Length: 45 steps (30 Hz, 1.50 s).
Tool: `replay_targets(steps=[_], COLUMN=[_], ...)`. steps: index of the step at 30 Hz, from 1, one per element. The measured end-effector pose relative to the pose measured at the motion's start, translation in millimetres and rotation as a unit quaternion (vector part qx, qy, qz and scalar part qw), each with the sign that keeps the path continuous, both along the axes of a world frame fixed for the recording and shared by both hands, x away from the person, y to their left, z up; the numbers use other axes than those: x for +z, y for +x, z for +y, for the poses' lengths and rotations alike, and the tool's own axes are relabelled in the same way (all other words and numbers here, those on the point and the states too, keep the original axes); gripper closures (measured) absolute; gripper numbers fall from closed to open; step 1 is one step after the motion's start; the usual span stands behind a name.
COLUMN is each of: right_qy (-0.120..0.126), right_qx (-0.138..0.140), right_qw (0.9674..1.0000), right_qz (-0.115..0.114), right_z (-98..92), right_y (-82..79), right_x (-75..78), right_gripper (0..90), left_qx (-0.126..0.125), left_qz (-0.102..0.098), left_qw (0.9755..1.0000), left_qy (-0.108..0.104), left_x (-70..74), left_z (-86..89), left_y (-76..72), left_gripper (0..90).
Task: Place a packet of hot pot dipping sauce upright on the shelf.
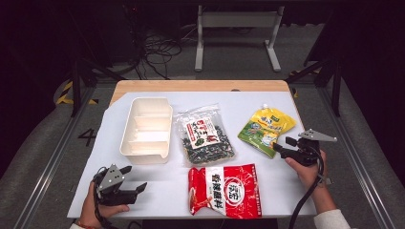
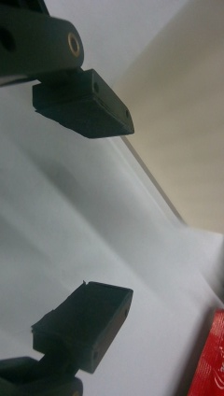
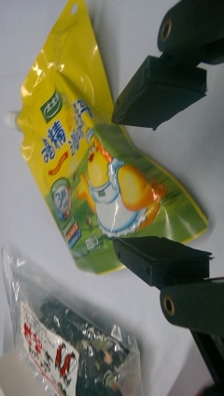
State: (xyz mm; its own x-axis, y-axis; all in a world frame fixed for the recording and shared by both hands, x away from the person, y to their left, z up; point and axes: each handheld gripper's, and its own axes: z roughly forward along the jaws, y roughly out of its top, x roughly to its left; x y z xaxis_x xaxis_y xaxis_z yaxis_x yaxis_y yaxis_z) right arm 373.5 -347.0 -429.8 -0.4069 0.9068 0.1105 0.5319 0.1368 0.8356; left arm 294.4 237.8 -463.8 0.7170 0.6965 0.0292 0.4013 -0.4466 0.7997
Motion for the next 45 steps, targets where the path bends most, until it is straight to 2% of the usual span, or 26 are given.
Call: replay_targets(steps=[1,4,7,9,12,15,17,20,21,23,24,26,27,28,29,30,31,32,33,35,36,38,40,44,45], right_qy=[-0.005,-0.010,-0.022,-0.019,-0.008,0.005,0.015,0.012,0.017,0.015,0.015,0.000,0.017,0.017,0.027,0.028,0.022,0.016,0.019,0.021,0.015,0.009,0.003,-0.027,-0.032], right_qx=[0.017,0.027,0.050,0.062,0.080,0.112,0.136,0.178,0.195,0.210,0.210,0.218,0.228,0.228,0.235,0.243,0.251,0.259,0.263,0.273,0.278,0.281,0.290,0.307,0.313], right_qw=[0.9998,0.9996,0.9985,0.9979,0.9967,0.9933,0.9895,0.9816,0.9769,0.9721,0.9721,0.9677,0.9647,0.9647,0.9625,0.9601,0.9586,0.9572,0.9563,0.9539,0.9539,0.9554,0.9544,0.9506,0.9488], right_qz=[0.001,0.003,-0.005,-0.003,0.013,0.030,0.046,0.070,0.086,0.104,0.104,0.127,0.130,0.130,0.133,0.135,0.133,0.129,0.127,0.122,0.112,0.092,0.070,0.037,0.028], right_z=[5.9,10.5,21.8,27.5,33.6,39.0,44.6,57.2,61.8,69.1,69.1,77.5,79.0,79.0,79.7,82.1,84.3,87.7,89.7,92.8,94.4,97.4,101.1,116.9,122.3], right_y=[-6.5,-12.9,-24.8,-28.5,-41.1,-61.0,-73.8,-88.4,-90.6,-91.7,-91.7,-90.1,-89.0,-89.0,-88.1,-87.3,-87.1,-86.1,-84.5,-80.8,-79.1,-74.6,-69.9,-61.6,-59.3], right_x=[1.1,0.7,4.6,7.3,6.3,3.0,-0.4,-7.0,-9.6,-15.2,-15.2,-23.0,-22.9,-22.9,-23.5,-24.7,-25.1,-24.9,-24.4,-21.2,-18.0,-8.6,3.5,23.9,29.0], right_gripper=[35.0,35.2,36.2,36.4,36.1,35.4,34.2,30.4,27.8,25.7,25.7,24.4,31.2,31.2,34.1,43.0,49.8,62.1,70.0,80.4,84.7,89.4,90.0,90.0,90.0], left_qx=[-0.008,-0.019,-0.029,-0.033,-0.039,-0.043,-0.045,-0.044,-0.044,-0.045,-0.041,-0.042,-0.043,-0.043,-0.045,-0.045,-0.045,-0.046,-0.050,-0.057,-0.063,-0.079,-0.093,-0.126,-0.136], left_qz=[-0.001,-0.002,0.001,0.004,0.002,0.005,0.005,0.004,0.003,0.004,0.005,0.005,0.004,0.004,0.005,0.007,0.001,-0.001,-0.007,-0.005,-0.005,-0.002,-0.002,0.008,0.012], left_qw=[1.0000,0.9998,0.9995,0.9994,0.9992,0.9989,0.9988,0.9988,0.9989,0.9989,0.9990,0.9990,0.9990,0.9990,0.9990,0.9989,0.9988,0.9987,0.9985,0.9983,0.9980,0.9969,0.9956,0.9917,0.9903], left_qy=[0.001,0.005,0.010,0.012,0.013,0.017,0.017,0.018,0.016,0.016,0.015,0.012,0.010,0.010,0.009,0.011,0.019,0.023,0.022,0.007,0.003,-0.005,-0.011,-0.022,-0.028], left_x=[0.3,0.2,0.2,0.2,0.7,0.4,-0.1,0.4,1.1,1.1,1.3,1.7,2.3,2.3,2.7,3.3,5.1,7.4,10.6,17.0,19.7,24.6,28.5,35.9,37.6], left_z=[-3.4,-8.4,-15.8,-18.3,-21.0,-22.9,-24.1,-24.6,-25.2,-25.4,-25.5,-25.7,-26.2,-26.2,-26.8,-27.3,-28.0,-29.0,-29.2,-30.7,-32.9,-39.2,-46.0,-66.1,-71.0], left_y=[-1.2,-2.2,-3.0,-3.0,-4.0,-4.1,-4.1,-4.3,-4.1,-3.3,-2.7,-1.2,-0.5,-0.5,0.3,0.6,1.9,2.4,3.4,5.9,7.0,9.1,11.5,17.7,19.6], left_gripper=[20.2,20.2,20.2,20.2,20.2,20.2,20.2,20.2,20.1,20.1,20.1,20.0,20.0,19.9,19.9,19.6,19.2,18.5,17.8,17.7,17.7,17.5,17.5,18.7,18.7])
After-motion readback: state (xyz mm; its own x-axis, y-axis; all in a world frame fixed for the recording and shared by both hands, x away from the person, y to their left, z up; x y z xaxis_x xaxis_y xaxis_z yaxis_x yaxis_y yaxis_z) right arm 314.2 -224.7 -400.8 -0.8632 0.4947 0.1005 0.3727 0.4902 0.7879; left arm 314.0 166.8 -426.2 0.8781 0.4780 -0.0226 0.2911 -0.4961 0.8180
